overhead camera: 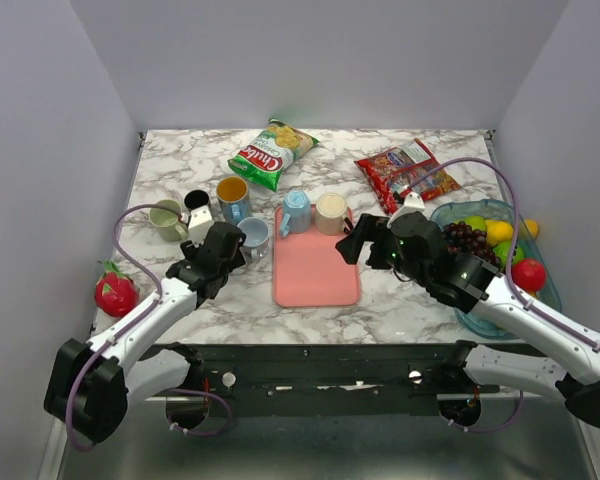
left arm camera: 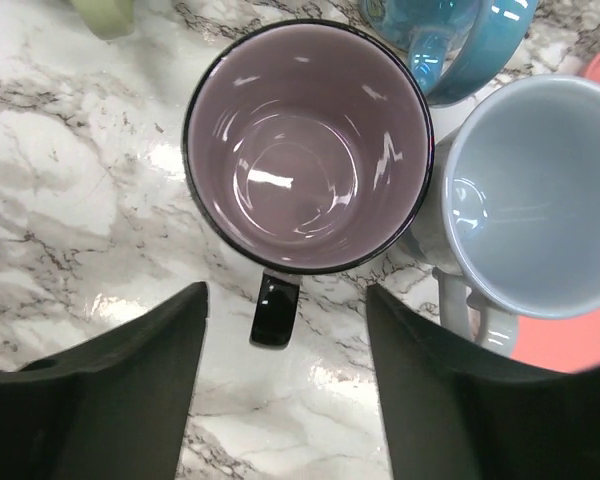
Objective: Turn the mug right side up
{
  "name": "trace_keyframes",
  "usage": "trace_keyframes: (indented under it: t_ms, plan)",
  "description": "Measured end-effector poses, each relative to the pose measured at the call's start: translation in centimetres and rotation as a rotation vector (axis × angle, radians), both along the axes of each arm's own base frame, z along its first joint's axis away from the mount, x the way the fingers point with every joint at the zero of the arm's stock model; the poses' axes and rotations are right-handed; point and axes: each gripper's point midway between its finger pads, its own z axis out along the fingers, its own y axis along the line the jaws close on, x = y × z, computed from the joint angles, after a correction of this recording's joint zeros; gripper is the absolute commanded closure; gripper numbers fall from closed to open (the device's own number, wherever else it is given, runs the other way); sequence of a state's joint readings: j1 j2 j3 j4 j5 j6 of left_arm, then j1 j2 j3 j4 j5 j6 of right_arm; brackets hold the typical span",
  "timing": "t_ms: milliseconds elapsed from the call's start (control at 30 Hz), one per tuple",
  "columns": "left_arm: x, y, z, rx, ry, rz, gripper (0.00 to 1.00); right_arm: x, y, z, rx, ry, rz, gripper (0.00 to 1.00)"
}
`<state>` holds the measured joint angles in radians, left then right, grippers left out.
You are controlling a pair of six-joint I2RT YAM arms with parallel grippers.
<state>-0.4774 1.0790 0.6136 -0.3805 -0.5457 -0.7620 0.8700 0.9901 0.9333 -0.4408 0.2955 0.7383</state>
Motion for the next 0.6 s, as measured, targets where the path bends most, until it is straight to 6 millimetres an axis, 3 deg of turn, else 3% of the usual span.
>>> trace_keyframes:
  t_ms: [133,400,600]
  plan:
    - [-0.5,0.2,2.5,-0.036,-0.051,0.01,0.01,0.5,-0.3,0.2,-0.067,-0.021,0.039,0.0]
    - [-1.5,0.8,8.3,-0.106,-0.171,0.025,0.01,3.5,-0.5,-0.8,-0.343,-0.113,0.149,0.0]
    - [-1.7,0.8,11.7,-0.121,-0.244,-0.009,0.01,7.1,-0.7,-5.3,-0.573,-0.068,0.274,0.04]
